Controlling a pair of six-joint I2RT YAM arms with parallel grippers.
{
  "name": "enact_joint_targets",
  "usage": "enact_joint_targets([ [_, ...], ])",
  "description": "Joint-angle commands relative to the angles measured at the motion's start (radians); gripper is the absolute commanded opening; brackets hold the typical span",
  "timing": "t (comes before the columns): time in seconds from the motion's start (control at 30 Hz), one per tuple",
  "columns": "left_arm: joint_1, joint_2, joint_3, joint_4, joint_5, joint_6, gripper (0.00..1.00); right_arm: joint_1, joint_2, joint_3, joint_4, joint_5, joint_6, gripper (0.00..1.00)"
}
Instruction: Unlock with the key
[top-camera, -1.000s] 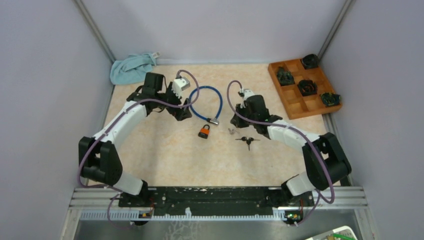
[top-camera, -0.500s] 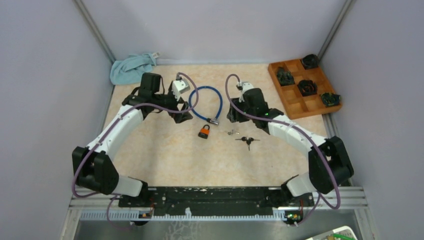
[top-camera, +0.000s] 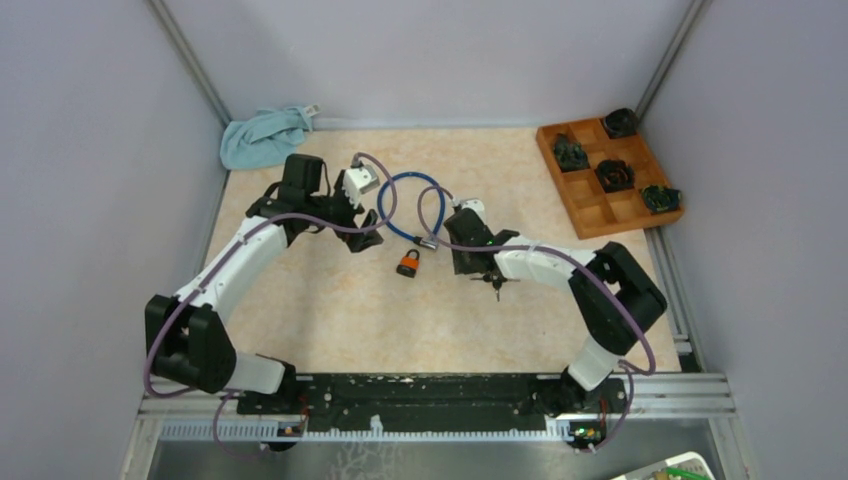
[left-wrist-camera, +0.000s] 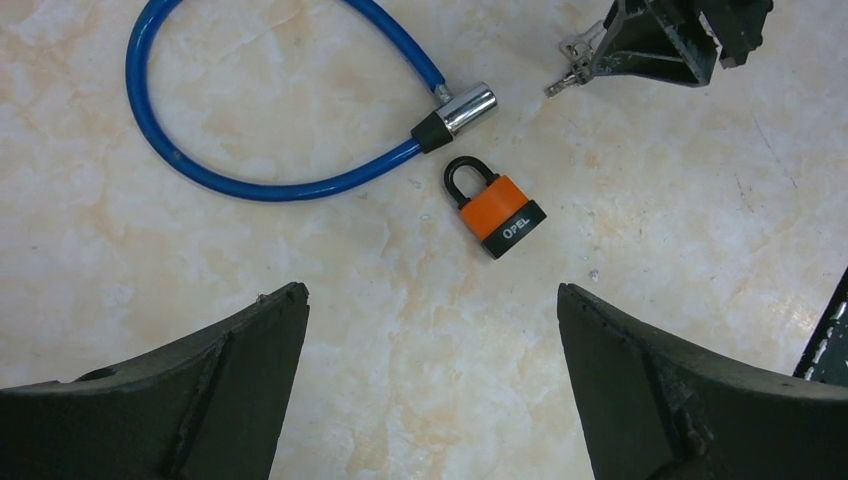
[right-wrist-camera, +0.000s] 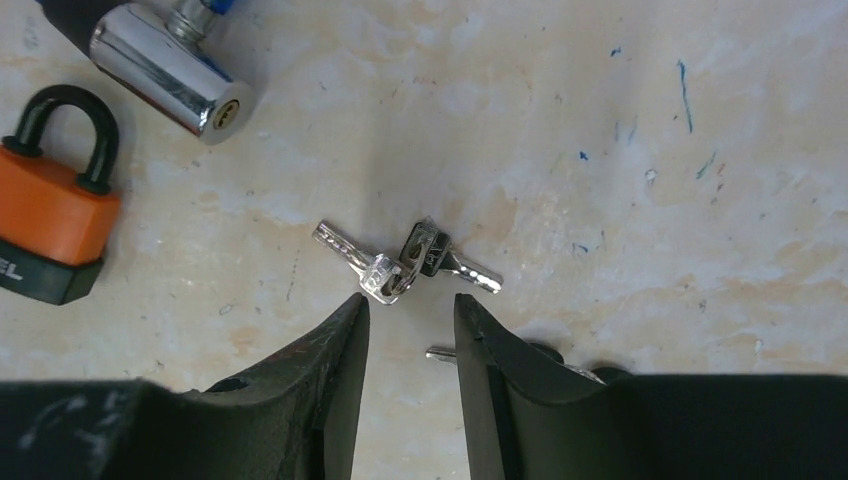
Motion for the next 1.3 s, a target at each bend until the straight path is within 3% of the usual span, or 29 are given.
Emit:
enact_joint_targets([
  [0.0,-0.005,-0.035,-0.016,0.025,-0.018,-0.007,0.99,0.04,0.068,0.07,-0.018,0.102,0.08,0.37],
  [0.27,-0.005,-0.04,-0.022,0.028,-0.02,-0.007,0.99,0.042,0.106,0.076,0.002,0.104,0.106,0.27],
  [0.73,-0.005,-0.05,-0.037,0.026,-0.01,-0.002,0.99,0.042,0.095,0.135,-0.041,0.116,0.101,0.28],
  [0.93,-0.005,-0.057,-0.035,0.029,-0.012,-0.002,0.99,0.042,0.132,0.154,-0.056,0.128,0.107,0.2],
  [1.27,-0.004,-0.067,-0.041,0.027,-0.007,0.006,0.99,0.042,0.142,0.159,-0.082,0.144,0.107,0.18],
])
